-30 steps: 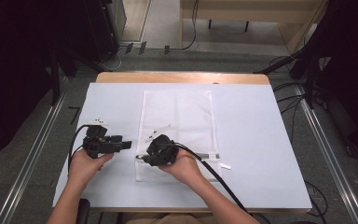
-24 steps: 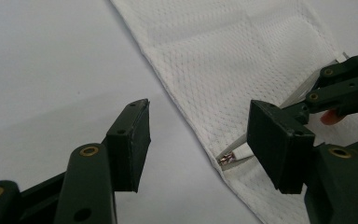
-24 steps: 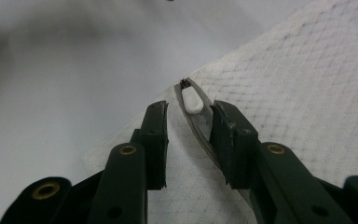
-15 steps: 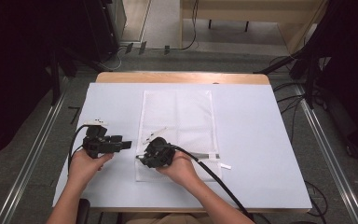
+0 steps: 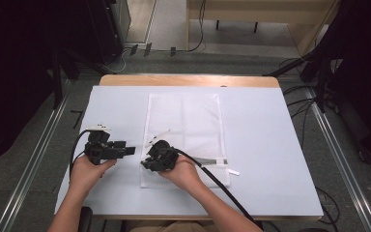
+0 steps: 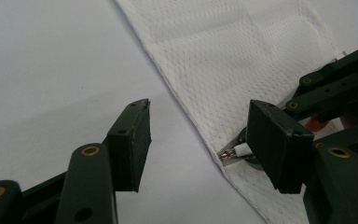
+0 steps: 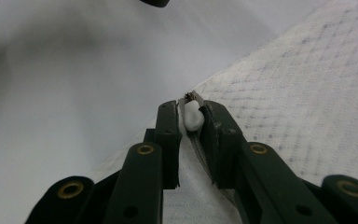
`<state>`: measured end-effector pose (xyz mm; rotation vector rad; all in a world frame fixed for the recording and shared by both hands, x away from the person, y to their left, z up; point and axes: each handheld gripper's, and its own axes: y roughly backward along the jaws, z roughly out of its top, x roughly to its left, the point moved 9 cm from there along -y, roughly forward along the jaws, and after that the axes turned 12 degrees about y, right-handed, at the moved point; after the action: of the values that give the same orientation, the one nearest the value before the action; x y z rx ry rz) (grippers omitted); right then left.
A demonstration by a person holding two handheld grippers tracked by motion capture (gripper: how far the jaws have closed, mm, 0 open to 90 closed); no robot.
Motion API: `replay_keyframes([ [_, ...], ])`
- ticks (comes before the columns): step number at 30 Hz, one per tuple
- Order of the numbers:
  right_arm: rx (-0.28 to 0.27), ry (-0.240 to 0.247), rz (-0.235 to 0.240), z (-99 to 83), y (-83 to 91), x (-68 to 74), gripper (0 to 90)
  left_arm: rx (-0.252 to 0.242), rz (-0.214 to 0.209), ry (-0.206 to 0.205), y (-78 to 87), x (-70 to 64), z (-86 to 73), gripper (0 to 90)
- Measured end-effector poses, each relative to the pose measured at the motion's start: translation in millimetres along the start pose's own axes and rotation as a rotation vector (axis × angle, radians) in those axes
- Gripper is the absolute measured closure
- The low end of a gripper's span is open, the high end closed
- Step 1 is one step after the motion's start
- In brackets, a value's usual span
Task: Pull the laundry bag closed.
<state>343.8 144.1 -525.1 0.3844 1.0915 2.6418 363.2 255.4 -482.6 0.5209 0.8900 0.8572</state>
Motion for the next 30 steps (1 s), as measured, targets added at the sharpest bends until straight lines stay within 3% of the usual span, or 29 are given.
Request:
replay_keyframes([
  [9,0.005,0.007,-0.002,3.7,-9.1,-0.7,83.7,0.006,0.0,-0.001,3.8,1.7,-5.3,44.3],
  [15,0.008,0.026,-0.011,6.9,-4.9,-3.1,86.8,0.045,-0.008,0.008,2.5,0.2,-11.8,45.6],
  [21,-0.038,0.039,-0.022,16.2,9.4,-7.3,87.1,0.057,-0.046,-0.05,1.6,-8.3,-15.6,45.9],
  [30,-0.08,0.042,-0.025,23.9,24.1,-9.7,87.1,0.107,-0.08,-0.092,-7.3,-18.7,-23.5,45.5],
])
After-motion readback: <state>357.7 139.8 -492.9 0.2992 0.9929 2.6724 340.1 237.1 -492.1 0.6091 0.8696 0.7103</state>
